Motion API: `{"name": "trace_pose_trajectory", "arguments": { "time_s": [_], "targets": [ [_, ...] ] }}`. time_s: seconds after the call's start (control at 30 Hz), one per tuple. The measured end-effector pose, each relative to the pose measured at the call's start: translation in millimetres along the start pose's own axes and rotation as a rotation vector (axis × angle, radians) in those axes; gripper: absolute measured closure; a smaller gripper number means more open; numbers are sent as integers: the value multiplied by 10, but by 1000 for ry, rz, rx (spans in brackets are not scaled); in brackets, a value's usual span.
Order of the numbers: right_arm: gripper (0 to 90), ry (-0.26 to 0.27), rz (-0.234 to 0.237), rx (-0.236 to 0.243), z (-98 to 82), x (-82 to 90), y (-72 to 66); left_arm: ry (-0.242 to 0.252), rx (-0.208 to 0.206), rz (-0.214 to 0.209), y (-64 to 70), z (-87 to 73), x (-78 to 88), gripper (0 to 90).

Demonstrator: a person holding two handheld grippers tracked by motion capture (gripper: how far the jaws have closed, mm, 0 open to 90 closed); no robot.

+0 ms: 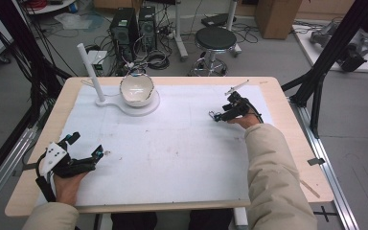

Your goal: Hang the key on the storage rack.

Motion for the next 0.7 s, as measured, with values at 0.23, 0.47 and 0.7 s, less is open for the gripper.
{"name": "trace_pose_trajectory", "arguments": {
  "time_s": [0.23,0.47,0.7],
  "targets": [
    [385,-38,21,-16,-57,-21,-8,-1,-4,-2,0,0,0,17],
    [552,-40,40,-53,-57,-6,-6,-1,-4,-2,0,0,2,17],
    [715,-36,57,-42,-36,40,-25,-1,-3,-3,3,0,2,17]
  ]
}}
Point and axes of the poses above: each handheld gripper's, and its own axes: x roughly backward along the jaws, z roughly out of its top, y roughly to its right, the point moved 9 cm from there along -x, roughly forward along the jaws, and after that the axes turned 8 degrees about y, right-handed, at the moved point
